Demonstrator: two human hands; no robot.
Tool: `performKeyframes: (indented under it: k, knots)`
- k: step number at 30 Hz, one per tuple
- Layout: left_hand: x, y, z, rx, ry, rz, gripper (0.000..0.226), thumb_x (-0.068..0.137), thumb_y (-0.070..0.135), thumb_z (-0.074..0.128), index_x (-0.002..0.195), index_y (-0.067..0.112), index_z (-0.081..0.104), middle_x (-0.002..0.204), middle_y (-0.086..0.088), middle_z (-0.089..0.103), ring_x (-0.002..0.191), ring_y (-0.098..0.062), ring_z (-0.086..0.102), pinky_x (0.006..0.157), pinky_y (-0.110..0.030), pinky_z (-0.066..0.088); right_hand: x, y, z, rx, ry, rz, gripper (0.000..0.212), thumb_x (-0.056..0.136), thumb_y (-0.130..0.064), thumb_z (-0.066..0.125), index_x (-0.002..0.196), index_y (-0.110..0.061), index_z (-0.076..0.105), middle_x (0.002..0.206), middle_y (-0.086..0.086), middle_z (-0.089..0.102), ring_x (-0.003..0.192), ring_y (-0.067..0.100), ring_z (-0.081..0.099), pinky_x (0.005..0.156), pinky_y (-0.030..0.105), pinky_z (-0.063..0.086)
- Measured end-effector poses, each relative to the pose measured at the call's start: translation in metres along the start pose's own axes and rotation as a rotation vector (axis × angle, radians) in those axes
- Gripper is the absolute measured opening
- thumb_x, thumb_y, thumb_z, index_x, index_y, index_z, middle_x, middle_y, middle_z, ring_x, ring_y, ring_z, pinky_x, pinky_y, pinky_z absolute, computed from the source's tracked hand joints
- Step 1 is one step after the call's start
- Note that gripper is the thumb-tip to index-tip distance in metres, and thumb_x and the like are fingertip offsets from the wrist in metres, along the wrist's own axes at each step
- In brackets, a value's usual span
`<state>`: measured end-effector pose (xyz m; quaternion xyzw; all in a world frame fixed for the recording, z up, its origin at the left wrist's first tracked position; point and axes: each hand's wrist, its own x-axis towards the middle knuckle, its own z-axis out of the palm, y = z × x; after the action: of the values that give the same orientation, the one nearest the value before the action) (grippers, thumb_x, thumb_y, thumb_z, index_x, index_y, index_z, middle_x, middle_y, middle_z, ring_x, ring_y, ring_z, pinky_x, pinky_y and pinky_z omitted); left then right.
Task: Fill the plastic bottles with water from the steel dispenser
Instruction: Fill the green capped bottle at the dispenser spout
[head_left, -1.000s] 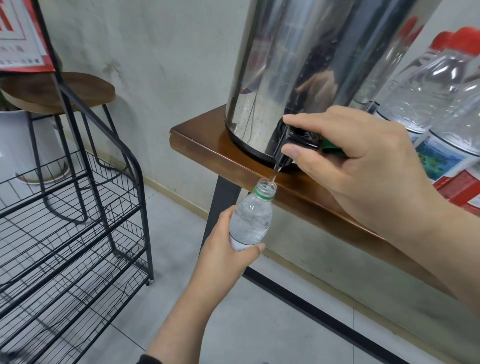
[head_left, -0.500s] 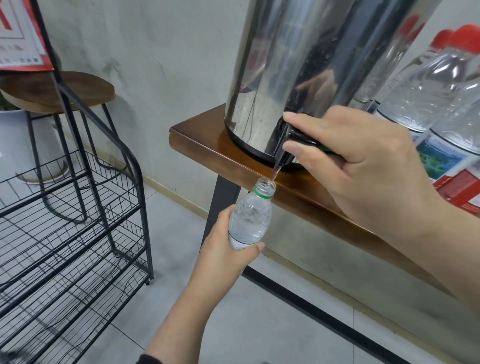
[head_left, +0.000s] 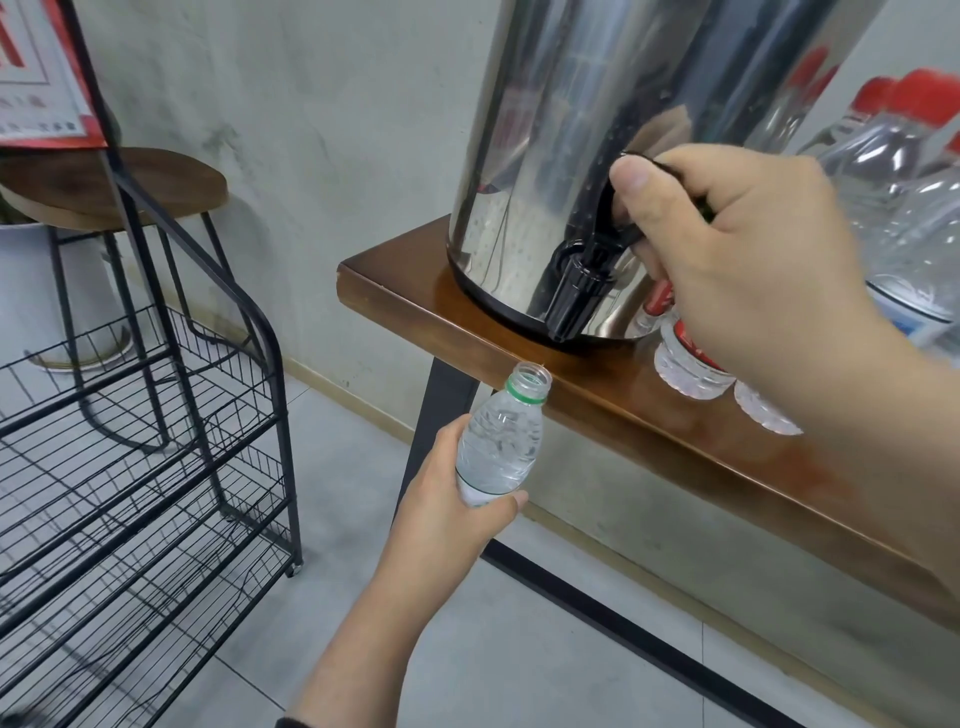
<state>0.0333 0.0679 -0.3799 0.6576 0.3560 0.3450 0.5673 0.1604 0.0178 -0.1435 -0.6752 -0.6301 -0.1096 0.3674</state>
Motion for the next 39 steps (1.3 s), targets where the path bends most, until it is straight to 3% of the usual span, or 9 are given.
performKeyframes:
  k: [6, 9, 13, 15, 19, 25, 28, 35, 39]
  knots:
    - [-0.001, 0.002, -0.001, 0.005, -0.016, 0.008, 0.07, 0.082, 0.029, 0.084, 0.135, 0.05, 0.044, 0.12, 0.027, 0.064, 0.112, 0.002, 0.061, 0.078, -0.003, 0.047, -0.02, 0.003, 0.002, 0.185, 0.02, 0.181, 0.049, 0.109, -0.046, 0.033, 0.089, -0.015, 0.066, 0.064, 0.004, 0.057, 0.05, 0.009, 0.046, 0.053, 0.031, 0.039]
    - [-0.003, 0.003, -0.002, -0.001, -0.012, 0.014, 0.068, 0.082, 0.027, 0.084, 0.134, 0.05, 0.046, 0.119, 0.026, 0.065, 0.11, 0.005, 0.061, 0.078, -0.003, 0.047, -0.038, 0.008, -0.001, 0.199, 0.026, 0.22, 0.036, 0.11, -0.037, 0.03, 0.1, -0.036, 0.065, 0.071, -0.004, 0.062, 0.056, 0.021, 0.051, 0.057, 0.048, 0.049]
    - [-0.007, 0.007, -0.004, -0.011, -0.006, 0.019, 0.064, 0.082, 0.022, 0.083, 0.129, 0.048, 0.048, 0.114, 0.023, 0.067, 0.105, 0.006, 0.062, 0.077, -0.002, 0.045, -0.063, 0.011, -0.01, 0.162, -0.066, 0.265, 0.028, 0.108, -0.032, 0.037, 0.101, -0.038, 0.064, 0.077, -0.001, 0.062, 0.064, 0.033, 0.053, 0.062, 0.057, 0.052]
    - [-0.011, 0.01, -0.005, -0.014, -0.009, 0.019, 0.064, 0.082, 0.021, 0.083, 0.128, 0.049, 0.048, 0.114, 0.024, 0.067, 0.105, 0.006, 0.062, 0.078, -0.003, 0.046, -0.073, 0.014, -0.015, 0.103, -0.111, 0.26, 0.022, 0.104, -0.038, 0.045, 0.096, -0.04, 0.065, 0.073, -0.006, 0.063, 0.061, 0.02, 0.056, 0.061, 0.045, 0.051]
    - [-0.029, 0.016, -0.007, 0.01, -0.04, 0.015, 0.063, 0.082, 0.022, 0.082, 0.125, 0.053, 0.049, 0.114, 0.026, 0.067, 0.106, 0.007, 0.062, 0.078, -0.004, 0.046, -0.087, 0.015, -0.025, 0.114, -0.141, 0.326, 0.011, 0.094, -0.041, 0.062, 0.096, -0.044, 0.072, 0.087, -0.026, 0.071, 0.085, -0.003, 0.066, 0.072, 0.01, 0.045]
    - [-0.073, 0.046, -0.004, 0.033, -0.082, 0.044, 0.07, 0.081, 0.02, 0.082, 0.113, 0.07, 0.045, 0.115, 0.028, 0.066, 0.108, 0.006, 0.063, 0.08, -0.005, 0.045, -0.098, -0.01, -0.031, 0.16, -0.17, 0.231, 0.014, 0.09, -0.029, 0.071, 0.101, -0.036, 0.075, 0.101, -0.024, 0.069, 0.1, -0.006, 0.061, 0.081, 0.004, 0.04]
    - [-0.1, 0.064, -0.001, 0.008, -0.106, 0.044, 0.066, 0.08, 0.022, 0.082, 0.114, 0.066, 0.047, 0.113, 0.026, 0.068, 0.105, 0.003, 0.064, 0.086, -0.02, 0.053, -0.103, -0.026, -0.036, 0.187, -0.205, 0.186, 0.015, 0.091, -0.026, 0.07, 0.102, -0.034, 0.075, 0.105, -0.022, 0.069, 0.104, -0.005, 0.061, 0.084, 0.005, 0.041]
    - [-0.146, 0.111, -0.007, 0.018, -0.129, 0.093, 0.062, 0.079, 0.024, 0.083, 0.115, 0.061, 0.049, 0.114, 0.024, 0.068, 0.105, 0.001, 0.065, 0.078, -0.018, 0.055, -0.121, -0.066, -0.074, 0.282, -0.172, 0.152, 0.018, 0.091, -0.025, 0.071, 0.097, -0.041, 0.075, 0.106, -0.028, 0.068, 0.107, -0.005, 0.062, 0.089, 0.007, 0.042]
    - [-0.167, 0.136, -0.014, 0.066, -0.128, 0.148, 0.066, 0.079, 0.026, 0.084, 0.115, 0.066, 0.046, 0.117, 0.033, 0.065, 0.111, 0.009, 0.06, 0.081, -0.006, 0.044, -0.134, -0.088, -0.094, 0.262, -0.138, 0.101, 0.017, 0.088, -0.029, 0.071, 0.103, -0.034, 0.077, 0.103, -0.024, 0.071, 0.109, -0.005, 0.061, 0.092, 0.006, 0.041]
